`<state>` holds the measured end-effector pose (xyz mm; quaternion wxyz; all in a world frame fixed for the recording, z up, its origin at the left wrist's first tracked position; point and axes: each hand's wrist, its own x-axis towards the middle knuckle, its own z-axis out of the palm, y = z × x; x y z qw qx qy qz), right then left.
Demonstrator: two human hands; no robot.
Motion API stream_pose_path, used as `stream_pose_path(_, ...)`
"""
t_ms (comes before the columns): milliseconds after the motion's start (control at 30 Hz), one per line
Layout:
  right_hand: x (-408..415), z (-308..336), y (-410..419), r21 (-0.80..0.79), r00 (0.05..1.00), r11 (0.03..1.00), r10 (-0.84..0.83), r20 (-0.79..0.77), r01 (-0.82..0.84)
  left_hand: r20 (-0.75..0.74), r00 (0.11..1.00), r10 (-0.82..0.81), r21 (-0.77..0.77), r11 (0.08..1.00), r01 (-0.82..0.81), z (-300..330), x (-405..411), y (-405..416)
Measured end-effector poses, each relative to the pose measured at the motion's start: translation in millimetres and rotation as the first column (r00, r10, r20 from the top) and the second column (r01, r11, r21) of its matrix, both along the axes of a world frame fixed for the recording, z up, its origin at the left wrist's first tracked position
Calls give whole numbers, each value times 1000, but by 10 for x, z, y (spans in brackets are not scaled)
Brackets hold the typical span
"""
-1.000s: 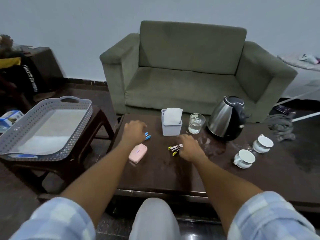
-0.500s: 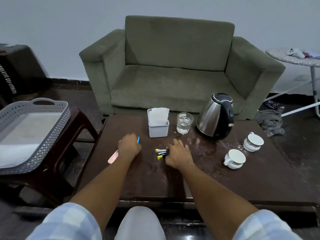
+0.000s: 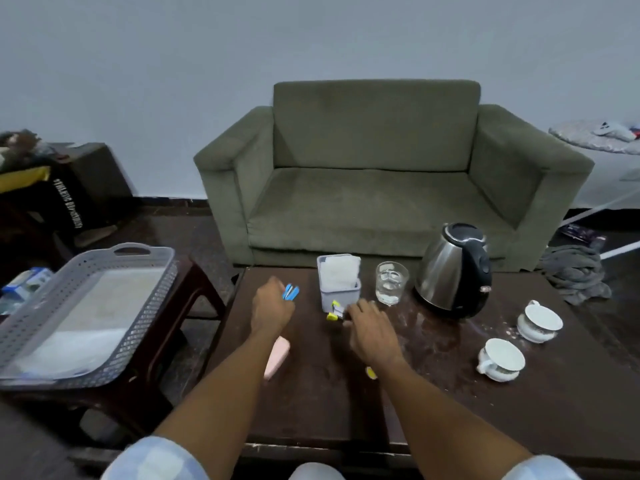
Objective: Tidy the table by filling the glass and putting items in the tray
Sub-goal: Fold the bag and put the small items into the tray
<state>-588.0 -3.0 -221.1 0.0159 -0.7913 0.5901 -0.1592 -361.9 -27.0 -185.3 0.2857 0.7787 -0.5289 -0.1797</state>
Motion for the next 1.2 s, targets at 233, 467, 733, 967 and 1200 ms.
stream_pose_path(233, 1713, 754, -423, -120, 840, 965, 262, 475, -233, -5, 968, 249, -259, 935, -242, 950, 1422, -85)
stream_pose_path(467, 3643, 1079, 4, 39, 788, 887, 388, 479, -460, 98, 843, 528, -145, 846, -513, 921, 2994, 612)
stream_pose_path(733, 4159, 869, 203, 115, 897, 908, 367, 247, -403, 87, 832, 548, -11, 836, -549, 513, 3466, 895)
stream_pose_path(967, 3319, 723, -82, -62, 814, 944, 311, 490, -323, 216, 882, 418, -72, 908, -413, 674, 3015, 677)
stream_pose_path(1200, 1149, 321, -237, -39, 932, 999, 48, 359, -37, 376, 926, -40, -262, 954, 147, 491, 1667, 315)
